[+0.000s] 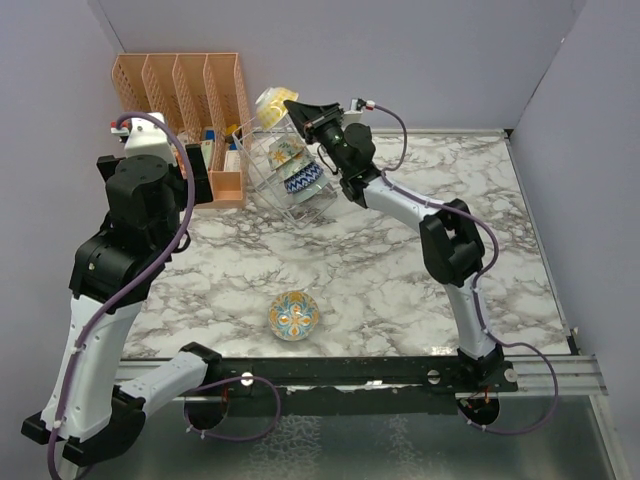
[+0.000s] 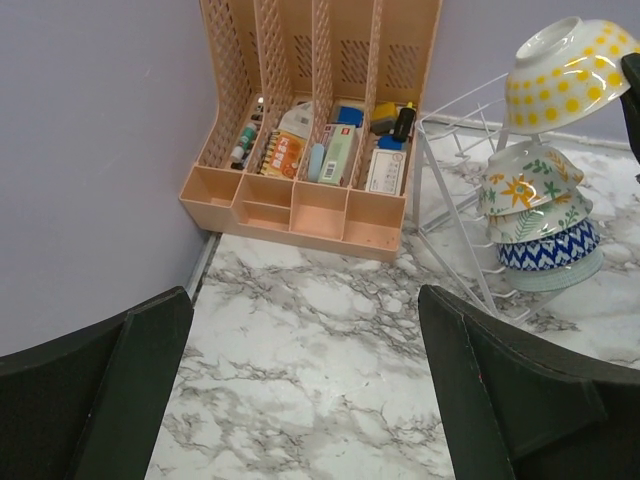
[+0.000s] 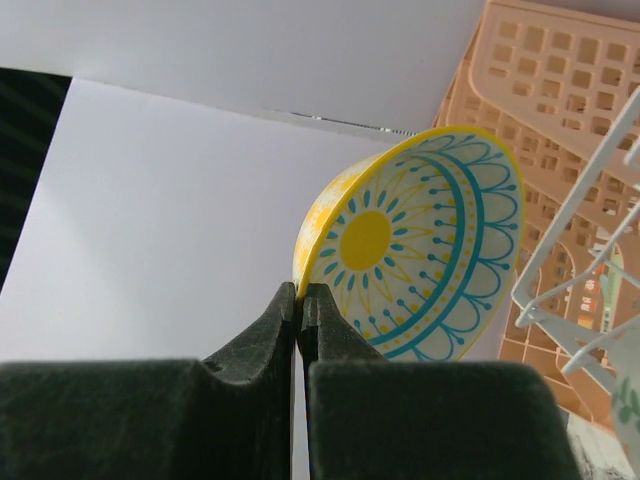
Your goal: Load the bowls into the dish rack
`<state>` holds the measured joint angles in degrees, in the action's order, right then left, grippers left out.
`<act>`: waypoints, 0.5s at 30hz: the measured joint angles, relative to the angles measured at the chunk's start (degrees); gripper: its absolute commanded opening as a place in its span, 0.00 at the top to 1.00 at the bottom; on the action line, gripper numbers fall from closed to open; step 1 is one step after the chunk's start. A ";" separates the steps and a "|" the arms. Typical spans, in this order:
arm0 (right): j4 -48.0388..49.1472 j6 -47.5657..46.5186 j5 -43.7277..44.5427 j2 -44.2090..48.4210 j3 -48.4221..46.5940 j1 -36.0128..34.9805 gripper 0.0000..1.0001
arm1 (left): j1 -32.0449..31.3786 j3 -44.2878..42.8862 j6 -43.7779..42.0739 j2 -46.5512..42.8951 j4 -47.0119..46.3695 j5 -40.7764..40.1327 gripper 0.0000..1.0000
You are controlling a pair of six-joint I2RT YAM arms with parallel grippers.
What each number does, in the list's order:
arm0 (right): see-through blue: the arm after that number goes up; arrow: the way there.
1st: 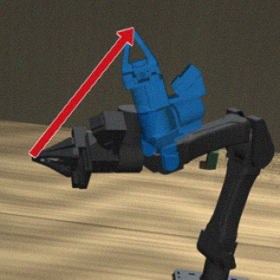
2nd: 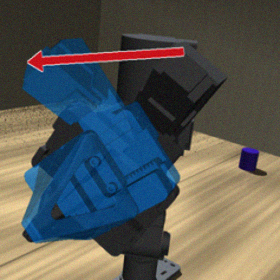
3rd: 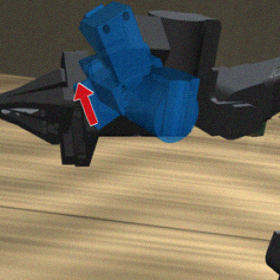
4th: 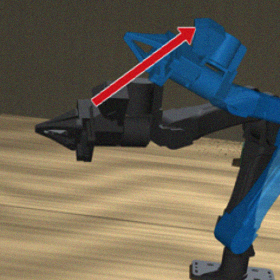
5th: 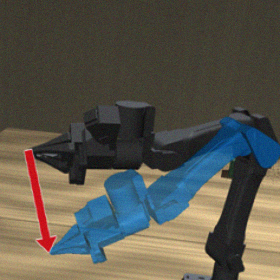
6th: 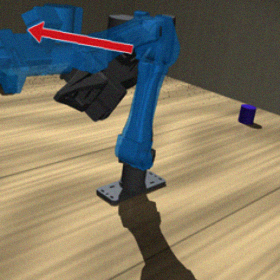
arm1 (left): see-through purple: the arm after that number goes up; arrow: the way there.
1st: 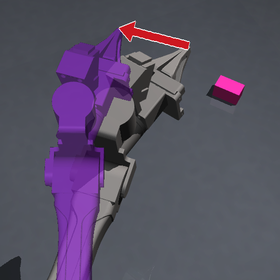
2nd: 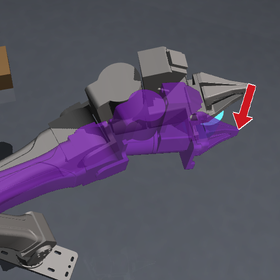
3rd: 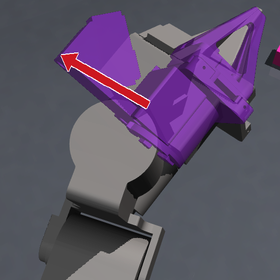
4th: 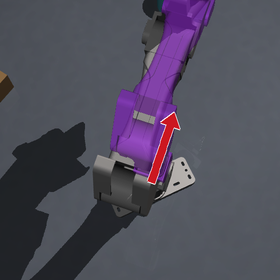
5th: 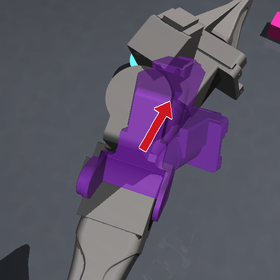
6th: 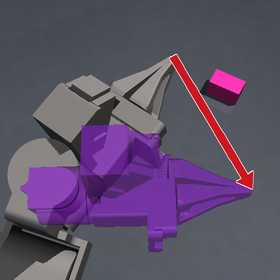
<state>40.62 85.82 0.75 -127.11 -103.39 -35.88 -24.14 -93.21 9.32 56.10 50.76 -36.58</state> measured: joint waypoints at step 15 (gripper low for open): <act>-0.81 5.49 2.38 -5.33 2.32 0.00 0.99 | -0.59 2.45 -1.77 0.94 -1.38 -0.33 0.01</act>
<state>39.81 91.31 3.14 -132.44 -101.08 -35.88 -24.73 -90.76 7.55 57.04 49.39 -36.91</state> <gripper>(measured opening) 0.020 0.991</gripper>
